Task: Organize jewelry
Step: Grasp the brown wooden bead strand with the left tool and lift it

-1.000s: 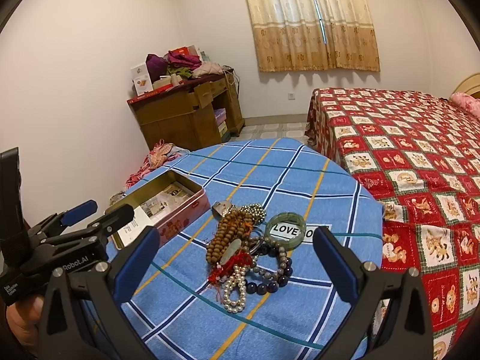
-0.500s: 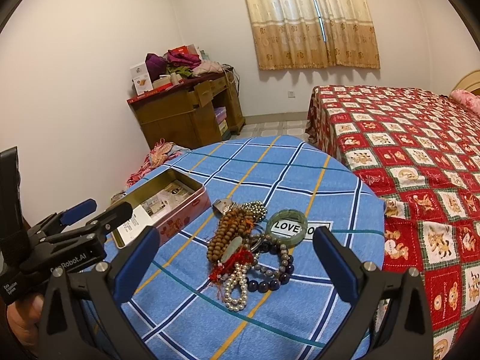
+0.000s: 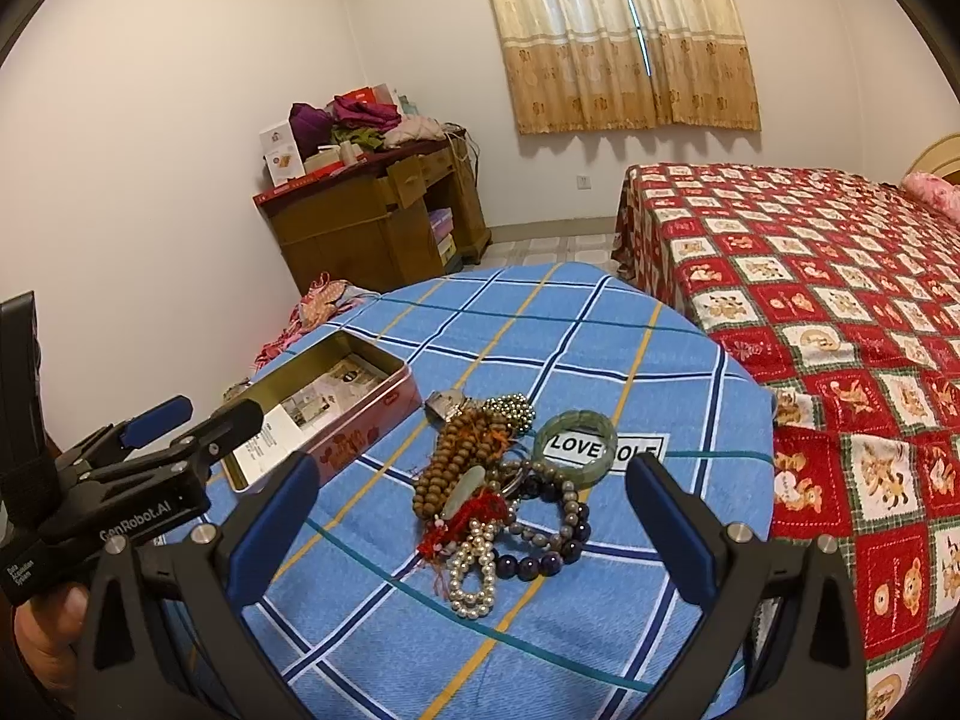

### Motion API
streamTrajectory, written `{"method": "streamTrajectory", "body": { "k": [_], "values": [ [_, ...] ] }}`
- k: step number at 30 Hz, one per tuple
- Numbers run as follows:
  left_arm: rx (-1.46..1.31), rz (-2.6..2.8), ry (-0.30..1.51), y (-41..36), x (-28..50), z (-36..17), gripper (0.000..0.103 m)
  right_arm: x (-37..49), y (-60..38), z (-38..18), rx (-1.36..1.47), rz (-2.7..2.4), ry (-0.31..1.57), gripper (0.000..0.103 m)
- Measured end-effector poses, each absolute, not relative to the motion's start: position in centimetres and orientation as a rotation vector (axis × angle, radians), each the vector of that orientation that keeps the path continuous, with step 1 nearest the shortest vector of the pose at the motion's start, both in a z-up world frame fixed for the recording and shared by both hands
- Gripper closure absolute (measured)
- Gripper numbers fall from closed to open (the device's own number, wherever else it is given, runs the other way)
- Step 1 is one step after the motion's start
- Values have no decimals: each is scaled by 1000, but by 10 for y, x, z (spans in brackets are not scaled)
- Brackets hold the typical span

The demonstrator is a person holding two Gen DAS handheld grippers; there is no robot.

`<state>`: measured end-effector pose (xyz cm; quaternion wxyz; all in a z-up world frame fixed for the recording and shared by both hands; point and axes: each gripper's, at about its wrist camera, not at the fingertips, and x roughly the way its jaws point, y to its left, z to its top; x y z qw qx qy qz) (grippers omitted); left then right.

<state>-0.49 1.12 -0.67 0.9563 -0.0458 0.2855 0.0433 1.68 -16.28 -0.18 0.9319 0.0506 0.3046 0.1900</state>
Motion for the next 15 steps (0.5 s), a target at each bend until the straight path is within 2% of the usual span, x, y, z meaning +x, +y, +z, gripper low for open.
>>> {"method": "streamTrajectory", "body": {
  "k": [11, 12, 14, 15],
  "values": [
    [-70, 98, 631, 5, 15, -27, 15, 28, -177, -23, 82, 325, 639, 1],
    [-64, 90, 635, 3, 18, -29, 15, 31, -180, -28, 79, 310, 649, 4],
    [-45, 75, 649, -3, 28, -36, 15, 38, -186, -36, 85, 298, 679, 20],
    [-42, 62, 654, -6, 31, -38, 15, 41, -189, -41, 92, 297, 696, 22]
  ]
}}
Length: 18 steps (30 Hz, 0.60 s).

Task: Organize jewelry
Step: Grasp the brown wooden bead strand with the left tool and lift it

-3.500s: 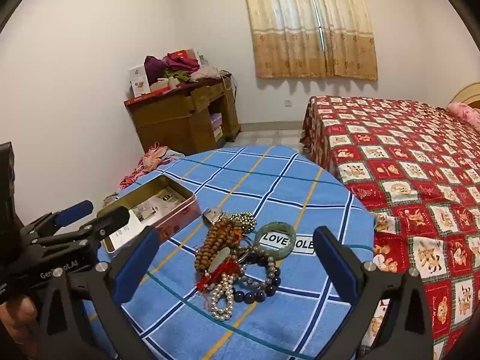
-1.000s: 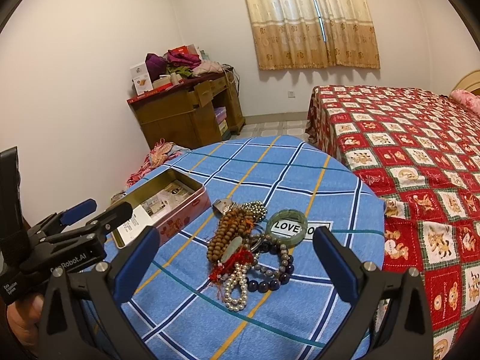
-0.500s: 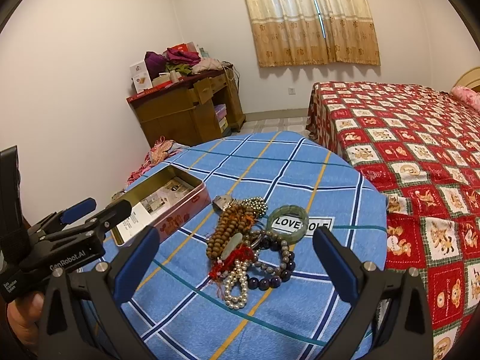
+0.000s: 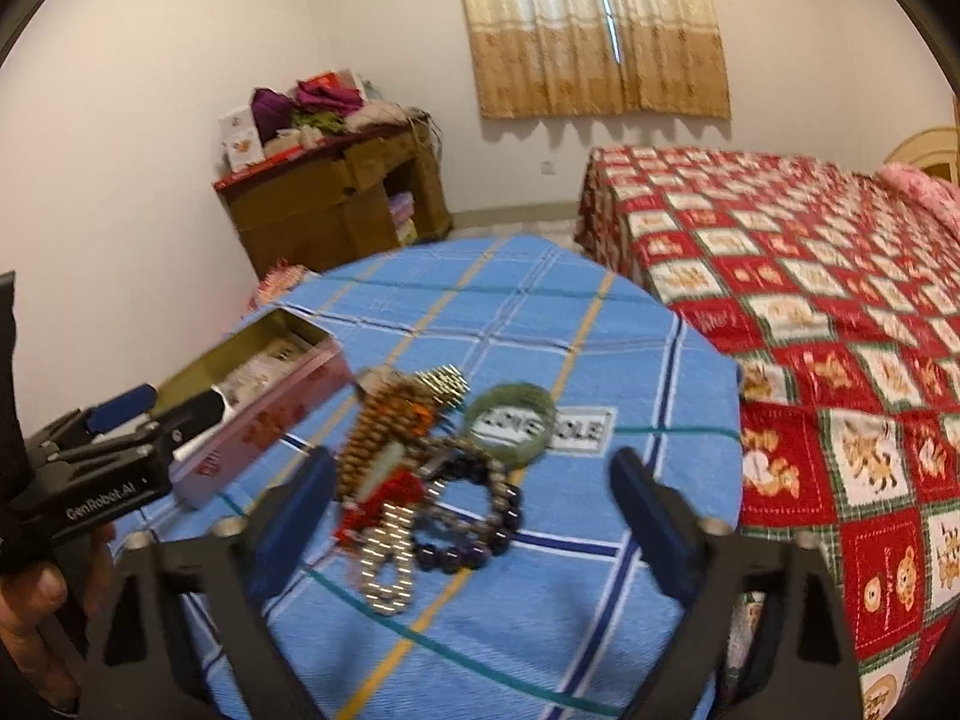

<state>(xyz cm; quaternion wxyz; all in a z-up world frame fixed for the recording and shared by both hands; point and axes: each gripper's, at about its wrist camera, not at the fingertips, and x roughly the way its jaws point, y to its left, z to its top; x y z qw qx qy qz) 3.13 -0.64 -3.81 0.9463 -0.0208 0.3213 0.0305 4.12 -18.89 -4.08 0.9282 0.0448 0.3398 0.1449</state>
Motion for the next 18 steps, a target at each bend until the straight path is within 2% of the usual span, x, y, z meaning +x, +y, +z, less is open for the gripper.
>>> {"method": "streamTrajectory", "body": {
  "k": [2, 4, 8, 14, 15, 16, 17, 18],
  "values": [
    [-32, 36, 661, -15, 41, -43, 15, 47, -195, -49, 105, 294, 725, 25],
    [-22, 8, 681, -24, 53, -48, 24, 50, -199, -55, 109, 283, 738, 25],
    [-12, -47, 721, -39, 73, -58, 34, 51, -201, -59, 105, 272, 743, 25],
    [-14, -101, 777, -55, 93, -74, 36, 55, -209, -62, 109, 259, 744, 25],
    [-21, -109, 792, -56, 96, -78, 45, 56, -210, -63, 110, 259, 744, 25],
    [-34, -126, 811, -56, 99, -83, 57, 56, -210, -63, 111, 259, 745, 25],
    [-53, -152, 824, -55, 100, -85, 64, 56, -211, -64, 113, 260, 746, 25],
    [-71, -179, 829, -56, 99, -86, 79, 56, -211, -64, 113, 260, 748, 25]
  ]
}}
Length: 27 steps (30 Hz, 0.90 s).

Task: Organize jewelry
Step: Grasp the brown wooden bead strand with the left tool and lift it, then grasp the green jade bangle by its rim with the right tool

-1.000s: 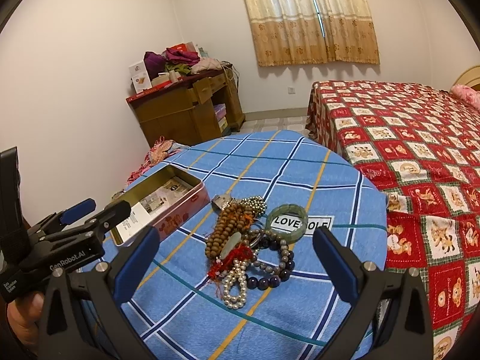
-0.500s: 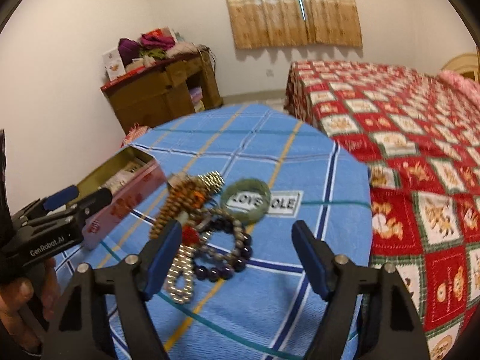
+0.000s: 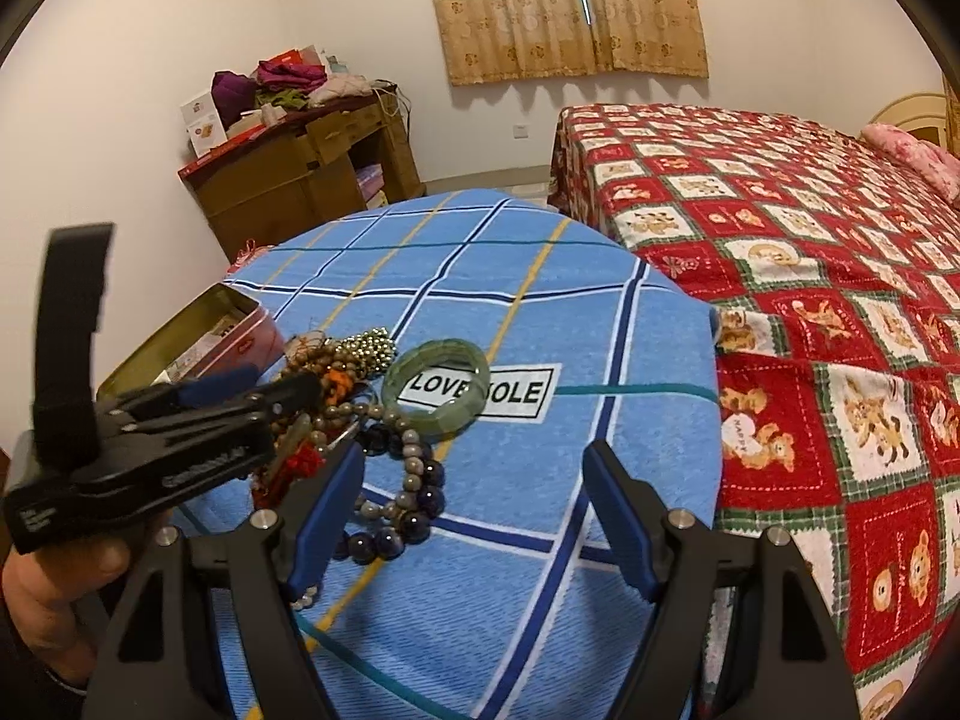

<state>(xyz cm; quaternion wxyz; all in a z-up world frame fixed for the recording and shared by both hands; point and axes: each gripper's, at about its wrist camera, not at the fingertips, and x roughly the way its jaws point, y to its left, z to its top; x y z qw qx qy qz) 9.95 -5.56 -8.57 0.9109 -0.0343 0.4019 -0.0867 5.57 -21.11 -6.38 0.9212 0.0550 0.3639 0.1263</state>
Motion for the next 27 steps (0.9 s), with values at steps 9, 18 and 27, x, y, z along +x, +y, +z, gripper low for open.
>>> {"method": "streamTrajectory", "body": {
  "k": [9, 18, 27],
  "values": [
    [-122, -221, 699, -44, 68, -44, 96, 58, -212, -63, 120, 250, 742, 23],
    [-101, -159, 540, -24, 43, -3, 97, 57, -197, -62, 76, 283, 739, 23],
    [-110, -136, 534, -12, 36, -7, 96, 62, -173, -64, -28, 339, 743, 45]
  ]
}}
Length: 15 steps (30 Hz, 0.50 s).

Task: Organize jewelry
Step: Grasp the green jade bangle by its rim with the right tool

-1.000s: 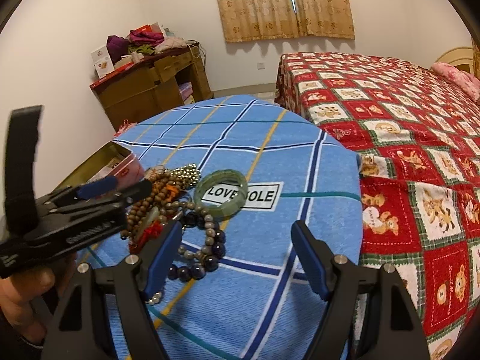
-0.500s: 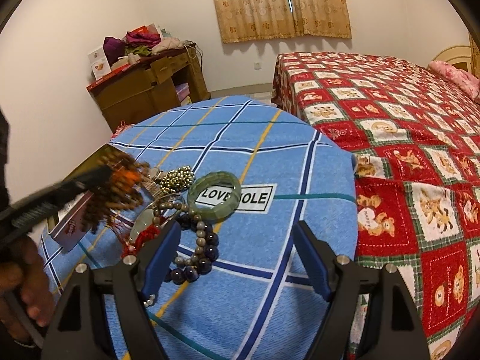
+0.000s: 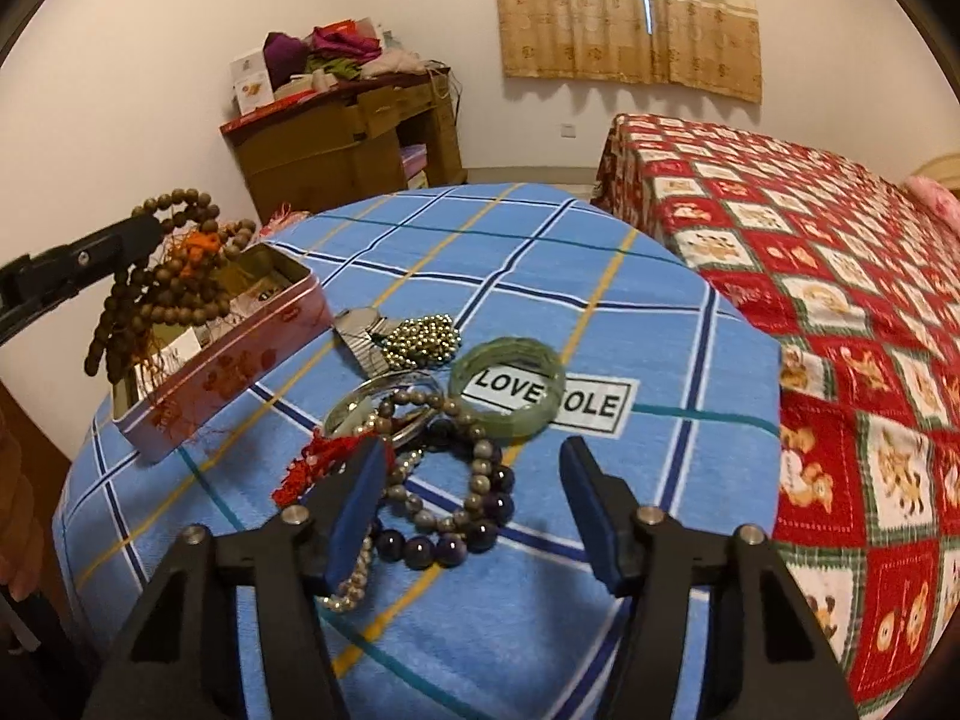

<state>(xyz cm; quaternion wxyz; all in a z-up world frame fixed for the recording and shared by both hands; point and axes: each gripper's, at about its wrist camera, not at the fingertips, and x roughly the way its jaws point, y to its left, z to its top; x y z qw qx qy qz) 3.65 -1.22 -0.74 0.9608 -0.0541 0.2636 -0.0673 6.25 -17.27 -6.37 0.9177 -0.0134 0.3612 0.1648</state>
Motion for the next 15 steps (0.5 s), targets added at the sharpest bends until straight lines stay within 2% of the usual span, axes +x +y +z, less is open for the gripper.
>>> {"method": "streamTrajectory", "body": {
  "k": [1, 9, 15],
  "values": [
    [-111, -136, 542, -12, 36, -11, 96, 65, -174, -65, -45, 318, 741, 48],
    [-108, -140, 573, -15, 44, -28, 97, 111, -188, -70, -62, 232, 791, 53],
    [-110, -148, 586, -15, 47, -34, 96, 141, -177, -81, -81, 260, 855, 64]
  ]
}}
